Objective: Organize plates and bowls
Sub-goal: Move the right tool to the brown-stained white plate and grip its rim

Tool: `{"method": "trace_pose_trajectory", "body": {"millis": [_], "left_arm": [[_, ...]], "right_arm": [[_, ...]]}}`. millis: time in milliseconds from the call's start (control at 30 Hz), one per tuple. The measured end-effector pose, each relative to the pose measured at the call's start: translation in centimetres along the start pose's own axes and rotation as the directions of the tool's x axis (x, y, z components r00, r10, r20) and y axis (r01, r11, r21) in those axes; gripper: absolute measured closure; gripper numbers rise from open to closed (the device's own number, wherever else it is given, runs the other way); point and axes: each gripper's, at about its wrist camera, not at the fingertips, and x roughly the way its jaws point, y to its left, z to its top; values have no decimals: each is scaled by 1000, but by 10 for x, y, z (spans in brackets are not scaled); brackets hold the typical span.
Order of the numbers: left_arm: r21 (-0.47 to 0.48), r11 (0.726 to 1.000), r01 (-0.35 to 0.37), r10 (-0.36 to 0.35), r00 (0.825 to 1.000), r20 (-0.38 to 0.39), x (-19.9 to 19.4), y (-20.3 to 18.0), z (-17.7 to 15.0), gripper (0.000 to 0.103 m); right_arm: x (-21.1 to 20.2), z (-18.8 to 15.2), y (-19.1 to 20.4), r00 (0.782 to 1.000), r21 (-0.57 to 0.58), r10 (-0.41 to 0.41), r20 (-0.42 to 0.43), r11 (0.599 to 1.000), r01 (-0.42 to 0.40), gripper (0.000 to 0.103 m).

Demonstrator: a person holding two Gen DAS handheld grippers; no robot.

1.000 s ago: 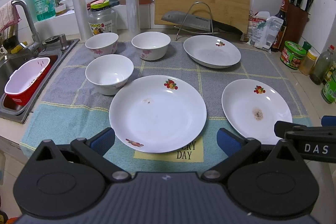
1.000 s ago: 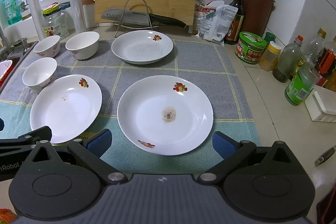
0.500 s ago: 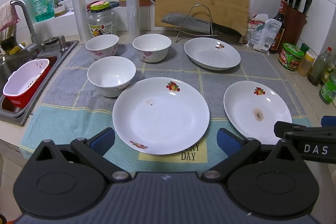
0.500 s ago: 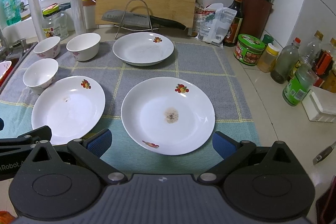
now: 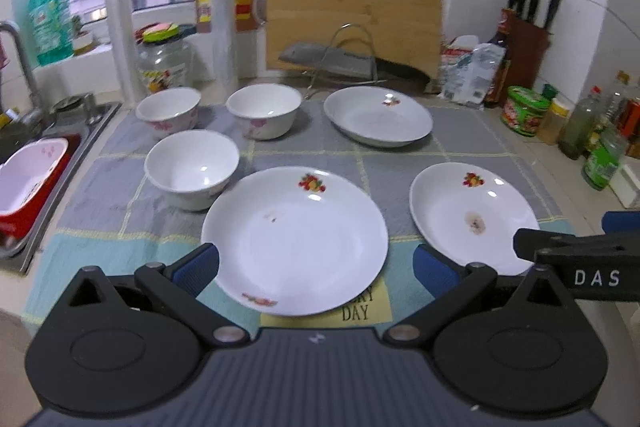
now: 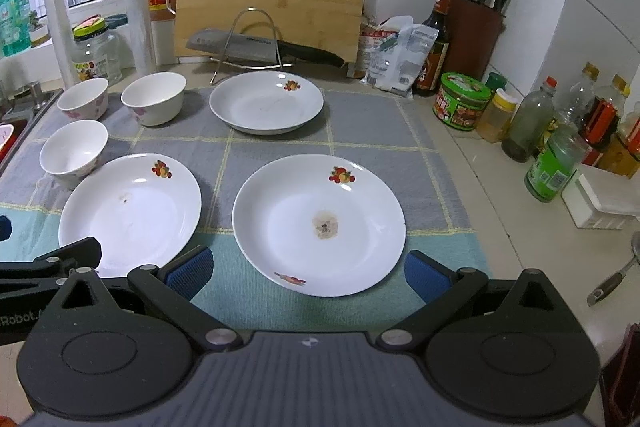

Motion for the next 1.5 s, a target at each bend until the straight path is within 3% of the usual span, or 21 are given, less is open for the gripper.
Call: {"method": "trace_pose_trajectory", "body": {"millis": [333,633,833,1133,1500], "left_arm": [[66,993,95,-98,994,39,6,-14,-4,1],[115,984,137,-148,985,90,20,-38,-11,1],[90,975,202,-207,977,51,34,-60,-14,1],[129,971,204,-205,979,-2,60,-100,-28,1],[167,966,195,-190,981,-47,97,-129,-47,1]], "right_arm": [[13,-5,-15,1000,-33,6,16,999,-6,0],[41,1,-61,998,-9,55,19,998,-55,0],[63,6,-87,994,-33,104,36,994,-103,0],[97,12,-121,975,-66,216,60,975,-212,0],[145,15,-144,936,-65,352,-7,934,-352,0]]}}
